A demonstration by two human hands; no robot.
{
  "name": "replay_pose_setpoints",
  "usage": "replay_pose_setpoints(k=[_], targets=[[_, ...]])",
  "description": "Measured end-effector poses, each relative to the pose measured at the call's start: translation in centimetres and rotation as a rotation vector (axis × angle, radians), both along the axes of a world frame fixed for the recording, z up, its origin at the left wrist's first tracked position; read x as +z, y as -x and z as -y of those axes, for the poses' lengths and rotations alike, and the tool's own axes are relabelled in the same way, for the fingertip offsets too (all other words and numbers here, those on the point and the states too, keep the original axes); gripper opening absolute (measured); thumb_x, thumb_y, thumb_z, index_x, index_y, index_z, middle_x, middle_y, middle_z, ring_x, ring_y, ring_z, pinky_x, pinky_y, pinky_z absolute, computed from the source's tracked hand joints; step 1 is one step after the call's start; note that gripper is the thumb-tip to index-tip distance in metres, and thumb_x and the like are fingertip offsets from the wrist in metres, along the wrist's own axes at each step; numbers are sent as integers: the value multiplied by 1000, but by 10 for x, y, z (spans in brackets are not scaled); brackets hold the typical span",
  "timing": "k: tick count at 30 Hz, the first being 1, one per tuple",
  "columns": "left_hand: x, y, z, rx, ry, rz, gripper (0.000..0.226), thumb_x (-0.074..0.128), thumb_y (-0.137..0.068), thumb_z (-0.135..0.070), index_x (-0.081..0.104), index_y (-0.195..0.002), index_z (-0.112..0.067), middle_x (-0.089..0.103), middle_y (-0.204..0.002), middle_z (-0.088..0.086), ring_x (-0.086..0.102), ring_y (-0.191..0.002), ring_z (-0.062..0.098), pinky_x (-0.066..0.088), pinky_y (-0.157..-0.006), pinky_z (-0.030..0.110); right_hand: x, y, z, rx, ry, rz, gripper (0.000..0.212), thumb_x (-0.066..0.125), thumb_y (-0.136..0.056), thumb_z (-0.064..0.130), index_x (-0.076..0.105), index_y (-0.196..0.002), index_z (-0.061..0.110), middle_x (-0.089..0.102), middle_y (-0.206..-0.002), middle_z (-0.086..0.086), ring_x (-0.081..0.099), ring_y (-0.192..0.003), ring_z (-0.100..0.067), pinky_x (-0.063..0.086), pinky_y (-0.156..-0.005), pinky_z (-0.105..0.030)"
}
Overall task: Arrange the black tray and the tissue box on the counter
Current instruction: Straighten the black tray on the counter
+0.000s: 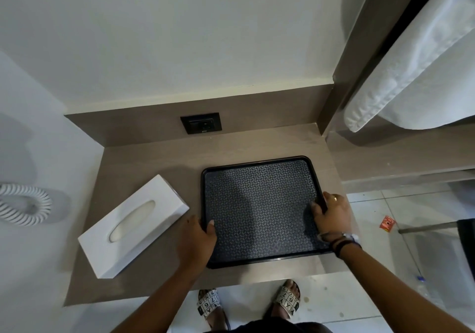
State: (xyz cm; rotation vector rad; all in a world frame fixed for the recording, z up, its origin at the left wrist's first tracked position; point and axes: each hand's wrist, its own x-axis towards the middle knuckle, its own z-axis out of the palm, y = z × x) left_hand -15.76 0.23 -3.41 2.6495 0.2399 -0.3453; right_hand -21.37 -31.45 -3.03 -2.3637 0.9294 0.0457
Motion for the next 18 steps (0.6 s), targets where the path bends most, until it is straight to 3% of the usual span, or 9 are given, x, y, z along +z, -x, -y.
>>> replay_pose_setpoints(k=[4, 7, 10, 13, 18], targets=[[-4, 37, 9, -251, -64, 184, 73, 49, -88, -61, 48, -137, -8, 54, -133, 16, 54, -121, 33, 50, -98, 47, -6, 46, -39, 365, 227, 27, 60, 48, -91, 50, 51, -138, 14, 41, -150, -15, 42, -134, -32, 35, -109, -49], [-25, 73, 13, -541, -55, 250, 84, 49, -89, -60, 28, -153, -10, 19, -163, 16, 19, -151, 32, 16, -122, 49, -19, 81, -62, 605, 344, 4, 70, 35, -90, 60, 44, -144, 16, 34, -156, -12, 38, -139, -30, 31, -111, -51], [-44, 96, 15, -685, -60, 232, 87, 45, -90, -62, 19, -155, -11, 7, -166, 13, 9, -154, 29, 4, -123, 43, -33, 106, -73, 684, 369, -36, 75, 37, -90, 63, 41, -146, 15, 30, -158, -13, 35, -143, -31, 24, -112, -52], [-53, 106, 19, -750, -104, 181, 86, 32, -92, -67, 17, -156, -10, 7, -166, 14, 5, -154, 27, 4, -123, 42, -39, 117, -74, 711, 379, -60, 79, 41, -87, 65, 40, -147, 12, 29, -158, -15, 33, -143, -33, 26, -110, -57], [-64, 114, 20, -751, -141, 128, 88, 33, -91, -70, 19, -155, -11, 8, -166, 14, 7, -154, 28, 9, -122, 43, -43, 119, -73, 756, 356, -144, 83, 31, -88, 68, 39, -147, 11, 29, -157, -17, 31, -143, -38, 22, -110, -60]])
